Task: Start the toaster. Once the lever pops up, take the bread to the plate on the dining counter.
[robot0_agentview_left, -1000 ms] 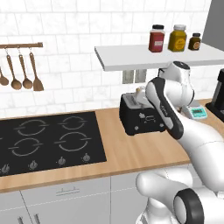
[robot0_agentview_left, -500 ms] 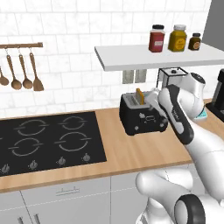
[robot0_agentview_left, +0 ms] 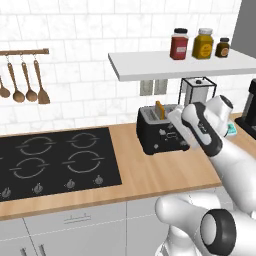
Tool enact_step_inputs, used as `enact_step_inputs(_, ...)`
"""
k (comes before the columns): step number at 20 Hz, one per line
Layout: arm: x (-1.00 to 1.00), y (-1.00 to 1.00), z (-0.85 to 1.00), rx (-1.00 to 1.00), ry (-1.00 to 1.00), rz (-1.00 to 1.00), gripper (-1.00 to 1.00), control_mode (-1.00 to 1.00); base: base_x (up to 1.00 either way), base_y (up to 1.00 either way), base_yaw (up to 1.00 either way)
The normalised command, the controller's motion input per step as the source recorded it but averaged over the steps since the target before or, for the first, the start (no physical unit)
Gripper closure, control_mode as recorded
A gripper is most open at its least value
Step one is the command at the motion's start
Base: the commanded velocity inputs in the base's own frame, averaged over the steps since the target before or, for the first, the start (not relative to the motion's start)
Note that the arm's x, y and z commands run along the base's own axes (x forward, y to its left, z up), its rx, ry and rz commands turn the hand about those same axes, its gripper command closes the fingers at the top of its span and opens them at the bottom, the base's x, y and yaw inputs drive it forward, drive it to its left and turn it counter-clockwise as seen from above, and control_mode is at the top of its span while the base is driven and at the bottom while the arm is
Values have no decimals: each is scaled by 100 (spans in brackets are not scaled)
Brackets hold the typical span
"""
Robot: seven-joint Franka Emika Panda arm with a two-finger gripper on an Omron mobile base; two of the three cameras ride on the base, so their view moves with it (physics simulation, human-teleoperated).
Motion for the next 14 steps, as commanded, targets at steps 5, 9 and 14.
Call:
enact_step_inputs(5, 30, 0, -27, 3, 3, 0, -100, -100, 0, 0, 0)
enact_step_inputs(9, 18, 0, -19, 0, 2, 0, -100, -100, 0, 0, 0)
enact_step_inputs(14, 27, 0, -23, 0, 4, 0, -100, -100, 0, 0, 0)
